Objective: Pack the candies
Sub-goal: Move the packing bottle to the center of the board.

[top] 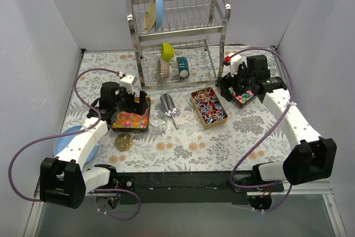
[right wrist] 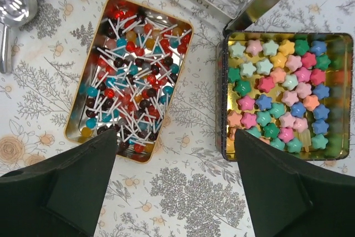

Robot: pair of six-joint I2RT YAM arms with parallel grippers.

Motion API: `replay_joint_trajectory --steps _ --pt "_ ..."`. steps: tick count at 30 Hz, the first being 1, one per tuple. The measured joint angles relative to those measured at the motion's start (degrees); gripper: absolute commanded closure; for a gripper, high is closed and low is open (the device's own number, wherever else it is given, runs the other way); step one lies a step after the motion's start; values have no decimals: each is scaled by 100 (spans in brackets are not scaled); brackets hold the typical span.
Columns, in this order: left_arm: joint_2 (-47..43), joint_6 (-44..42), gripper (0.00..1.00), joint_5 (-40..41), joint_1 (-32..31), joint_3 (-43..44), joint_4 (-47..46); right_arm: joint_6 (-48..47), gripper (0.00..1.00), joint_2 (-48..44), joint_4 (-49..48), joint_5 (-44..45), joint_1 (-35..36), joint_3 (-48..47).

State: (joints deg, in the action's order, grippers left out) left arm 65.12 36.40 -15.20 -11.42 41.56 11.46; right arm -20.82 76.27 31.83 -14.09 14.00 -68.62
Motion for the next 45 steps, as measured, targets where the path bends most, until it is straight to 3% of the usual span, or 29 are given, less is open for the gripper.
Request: replay_joint_trajectory --steps 5,10,16,21,22,25,28,29,33,45 --pt "68 -361 2 -658 -2 162 625 -219 22 446 90 -61 0 -107" --pt "291 -656 2 -1060 -140 212 922 -675 22 673 345 -166 63 -149" --pt "809 -1139 4 -1174 -927 297 1150 -955 21 667 625 -404 177 -149" --pt "1058 -1392 24 -708 -1200 551 1147 -881 21 544 667 -444 184 -70" --pt "1130 -1453 33 -629 -1224 647 1145 -848 21 470 656 -452 184 -15" --pt "1405 -1644 37 -581 -1261 997 1259 -785 21 219 680 -468 184 140" --pt "1510 -1853 53 -748 -1274 1198 1427 -780 21 70 697 -472 184 199" --pt "1488 -1967 70 -883 -1285 1207 1517 -780 21 52 695 -472 184 199" --pt "1495 -2035 97 -960 -1506 1207 1731 -772 21 37 691 -470 184 199" --pt "2227 -1731 100 -166 -1812 1204 1775 -638 21 37 660 -503 184 258"
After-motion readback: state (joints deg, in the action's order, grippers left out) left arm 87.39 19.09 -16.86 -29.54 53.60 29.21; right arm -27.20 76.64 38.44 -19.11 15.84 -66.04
